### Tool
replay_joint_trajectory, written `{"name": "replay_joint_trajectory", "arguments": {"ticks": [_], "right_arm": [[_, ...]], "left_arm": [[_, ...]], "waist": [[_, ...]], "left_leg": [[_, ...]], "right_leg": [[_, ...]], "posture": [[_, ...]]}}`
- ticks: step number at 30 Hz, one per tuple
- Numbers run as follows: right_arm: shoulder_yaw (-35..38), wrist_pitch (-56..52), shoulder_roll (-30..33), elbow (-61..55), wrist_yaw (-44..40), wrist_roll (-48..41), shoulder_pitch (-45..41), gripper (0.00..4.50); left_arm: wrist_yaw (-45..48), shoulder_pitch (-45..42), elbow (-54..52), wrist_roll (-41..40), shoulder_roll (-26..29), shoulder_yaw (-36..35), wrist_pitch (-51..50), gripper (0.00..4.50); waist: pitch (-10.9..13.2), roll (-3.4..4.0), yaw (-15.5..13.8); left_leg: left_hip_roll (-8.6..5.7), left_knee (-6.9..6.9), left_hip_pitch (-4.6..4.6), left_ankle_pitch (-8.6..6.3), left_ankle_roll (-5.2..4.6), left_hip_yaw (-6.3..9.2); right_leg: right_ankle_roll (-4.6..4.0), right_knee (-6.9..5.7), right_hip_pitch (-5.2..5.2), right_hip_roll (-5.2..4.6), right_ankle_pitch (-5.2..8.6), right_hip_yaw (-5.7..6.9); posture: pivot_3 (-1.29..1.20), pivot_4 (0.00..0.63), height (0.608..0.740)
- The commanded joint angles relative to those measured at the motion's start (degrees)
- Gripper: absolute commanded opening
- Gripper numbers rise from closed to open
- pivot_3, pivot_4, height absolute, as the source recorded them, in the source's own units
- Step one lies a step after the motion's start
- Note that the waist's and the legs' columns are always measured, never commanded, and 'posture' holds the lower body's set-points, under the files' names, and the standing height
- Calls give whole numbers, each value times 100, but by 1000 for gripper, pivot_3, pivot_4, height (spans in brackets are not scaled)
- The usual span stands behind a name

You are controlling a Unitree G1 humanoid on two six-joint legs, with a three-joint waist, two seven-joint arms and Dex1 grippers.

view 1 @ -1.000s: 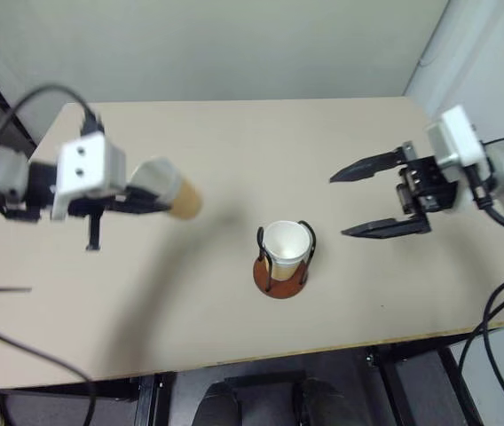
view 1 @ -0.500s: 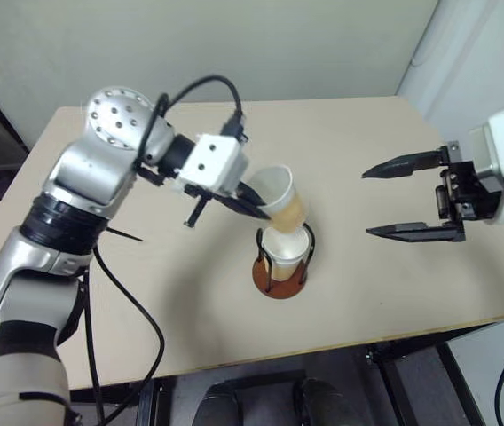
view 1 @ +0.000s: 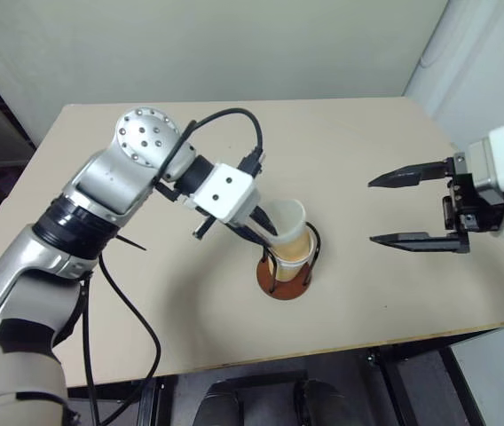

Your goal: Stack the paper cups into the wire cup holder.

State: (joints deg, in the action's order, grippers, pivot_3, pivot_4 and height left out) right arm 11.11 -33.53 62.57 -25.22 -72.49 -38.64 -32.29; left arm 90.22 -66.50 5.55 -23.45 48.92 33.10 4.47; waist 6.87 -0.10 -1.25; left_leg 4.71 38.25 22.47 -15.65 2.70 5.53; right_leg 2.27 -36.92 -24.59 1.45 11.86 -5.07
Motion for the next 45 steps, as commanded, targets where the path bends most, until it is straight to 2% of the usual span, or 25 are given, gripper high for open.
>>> {"name": "replay_joint_trajectory", "arguments": {"ticks": [1,4,8,10,12,16,20,23,25,27,28,29,36,45], "right_arm": [[236,76,92,-115,87,-64,-32,3790],[201,93,84,-100,88,-59,-48,3790],[-53,225,-50,74,2,-1,-171,3790],[-300,364,-162,261,-74,131,-275,3790],[-540,470,-362,669,-83,287,-446,3790],[-771,615,-619,1561,-513,339,-500,3790],[-616,685,-357,1662,-990,337,226,3790],[-220,615,-209,1746,-1034,197,562,3790],[-97,609,-170,1821,-1011,182,622,3790],[-96,629,-165,1918,-1043,207,549,3790],[-132,645,-175,1994,-1065,239,470,3790],[-194,673,-187,2070,-1094,285,369,3790],[-538,756,-307,2398,-1278,482,-174,3790],[-797,778,-616,2600,-1254,634,-538,3790]], "left_arm": [[228,-202,-112,-129,68,10,91,2141],[228,-184,4,188,-23,43,277,3164],[-178,-258,537,732,-355,-450,143,3164],[-419,-191,654,750,-336,-763,-193,3164],[-436,164,557,698,-5,-1110,-493,3164],[-476,1685,-29,-184,1045,-2436,-1670,3164],[-741,4297,-1428,-818,1844,-4121,-2690,3164],[-966,5941,-2220,-1141,1747,-5670,-3427,3164],[-1148,6579,-2451,-1284,1571,-6462,-3783,3164],[-1226,6958,-2642,-1426,1450,-6941,-4001,3164],[-1249,7090,-2719,-1439,1423,-7064,-4049,3164],[-1277,7181,-2768,-1450,1414,-7146,-4076,3164],[-1378,7395,-2911,-1521,1422,-7356,-4183,3164],[-1805,7531,-3087,-1569,1200,-7442,-4232,3164]], "waist": [[0,0,0],[-1,2,0],[-1,3,-6],[-1,2,-3],[-1,3,33],[-13,38,159],[-12,40,129],[-11,40,33],[-12,38,-2],[-12,38,-10],[-12,37,-7],[-12,38,-6],[-10,37,74],[-8,40,112]], "left_leg": [[0,0,0,0,0,0],[-1,1,-1,0,0,0],[-1,4,-2,0,-1,1],[-1,4,-2,-1,-2,1],[-1,3,-7,-1,-3,-2],[-1,-7,-39,-7,-14,-7],[12,-29,-28,10,17,5],[14,-32,-13,-7,47,-4],[13,-22,-10,-10,50,-5],[12,-24,-21,-19,34,-9],[12,-23,-36,-40,-2,-10],[11,-23,-55,-48,-16,-13],[7,-29,-150,-42,-40,-25],[8,-33,-147,-31,-57,-23]], "right_leg": [[0,0,0,0,0,0],[1,0,2,0,0,0],[2,0,4,-1,-1,0],[9,1,4,0,-6,0],[11,0,4,1,-7,-3],[11,-3,4,5,-6,-15],[-10,-11,-20,21,24,-14],[-12,-24,-27,15,72,-11],[-20,-33,-24,8,79,-11],[-34,-37,-16,6,82,-12],[-87,-46,-3,6,111,-13],[-105,-48,9,6,111,-14],[-159,-72,70,20,92,-18],[-189,-82,57,35,91,-21]], "posture": [[0,150,740],[0,150,740],[0,150,740],[0,150,740],[0,150,740],[0,150,740],[0,150,740],[0,150,740],[0,150,740],[0,150,740],[0,150,740],[0,150,740],[0,150,740],[0,150,740]]}}
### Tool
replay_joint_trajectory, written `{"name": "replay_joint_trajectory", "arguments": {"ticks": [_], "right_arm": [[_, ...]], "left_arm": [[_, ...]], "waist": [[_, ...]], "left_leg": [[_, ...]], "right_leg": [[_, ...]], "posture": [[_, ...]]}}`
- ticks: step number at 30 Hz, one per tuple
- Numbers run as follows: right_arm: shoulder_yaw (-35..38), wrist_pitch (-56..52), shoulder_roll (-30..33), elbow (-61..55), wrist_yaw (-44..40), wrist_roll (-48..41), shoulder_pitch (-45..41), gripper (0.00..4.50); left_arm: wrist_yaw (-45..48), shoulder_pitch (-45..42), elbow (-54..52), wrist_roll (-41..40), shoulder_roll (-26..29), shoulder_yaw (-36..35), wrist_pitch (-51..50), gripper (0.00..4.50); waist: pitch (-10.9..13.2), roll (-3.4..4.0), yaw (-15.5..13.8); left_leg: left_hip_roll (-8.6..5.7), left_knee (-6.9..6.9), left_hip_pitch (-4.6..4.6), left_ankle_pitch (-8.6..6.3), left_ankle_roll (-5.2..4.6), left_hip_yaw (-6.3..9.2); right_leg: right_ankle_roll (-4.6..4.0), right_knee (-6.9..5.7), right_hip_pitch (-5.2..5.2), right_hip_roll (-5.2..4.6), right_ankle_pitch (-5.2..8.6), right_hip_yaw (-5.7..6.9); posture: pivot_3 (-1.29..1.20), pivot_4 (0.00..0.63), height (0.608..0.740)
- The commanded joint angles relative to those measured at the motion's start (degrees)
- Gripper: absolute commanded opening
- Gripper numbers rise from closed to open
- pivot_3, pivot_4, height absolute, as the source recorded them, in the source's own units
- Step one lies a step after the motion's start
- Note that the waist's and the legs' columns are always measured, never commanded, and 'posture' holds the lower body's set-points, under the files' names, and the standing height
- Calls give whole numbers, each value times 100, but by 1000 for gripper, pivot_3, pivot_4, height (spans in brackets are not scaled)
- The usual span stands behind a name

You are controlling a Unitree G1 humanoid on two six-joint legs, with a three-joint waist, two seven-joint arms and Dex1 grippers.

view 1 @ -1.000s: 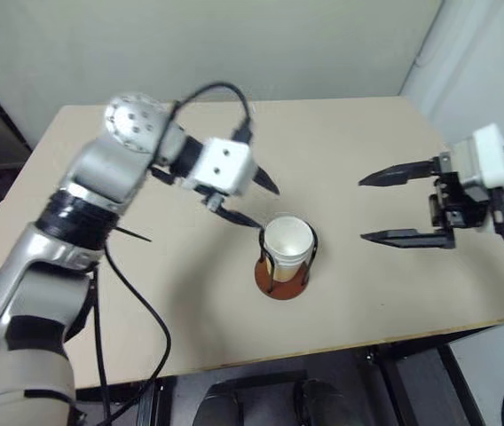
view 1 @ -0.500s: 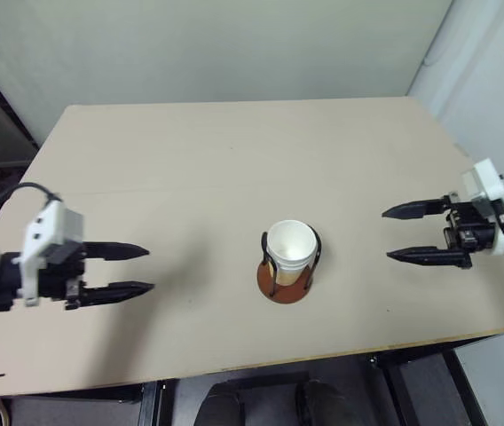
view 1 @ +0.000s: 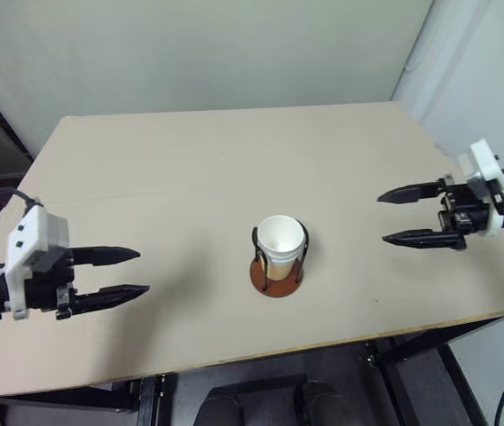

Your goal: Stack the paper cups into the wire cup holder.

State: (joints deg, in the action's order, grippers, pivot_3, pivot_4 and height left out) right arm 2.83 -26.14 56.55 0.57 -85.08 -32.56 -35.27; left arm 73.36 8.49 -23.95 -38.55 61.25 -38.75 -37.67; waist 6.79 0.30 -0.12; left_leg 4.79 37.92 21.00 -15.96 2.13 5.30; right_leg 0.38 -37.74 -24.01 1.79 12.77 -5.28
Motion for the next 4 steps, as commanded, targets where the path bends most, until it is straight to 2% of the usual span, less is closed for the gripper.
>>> {"name": "replay_joint_trajectory", "arguments": {"ticks": [1,4], "right_arm": [[12,31,-55,27,14,40,-274,3790],[-37,-10,-137,-1,18,42,-319,3790]], "left_arm": [[-129,97,-169,-67,-59,-314,-29,3164],[-164,304,-244,-56,-112,-516,-63,3164]], "waist": [[1,1,-2],[1,1,-2]], "left_leg": [[0,0,0,0,1,0],[0,-1,2,-1,4,-1]], "right_leg": [[-4,-1,-2,0,5,0],[-10,-4,-6,0,22,-2]], "posture": [[0,150,740],[0,150,740]]}}
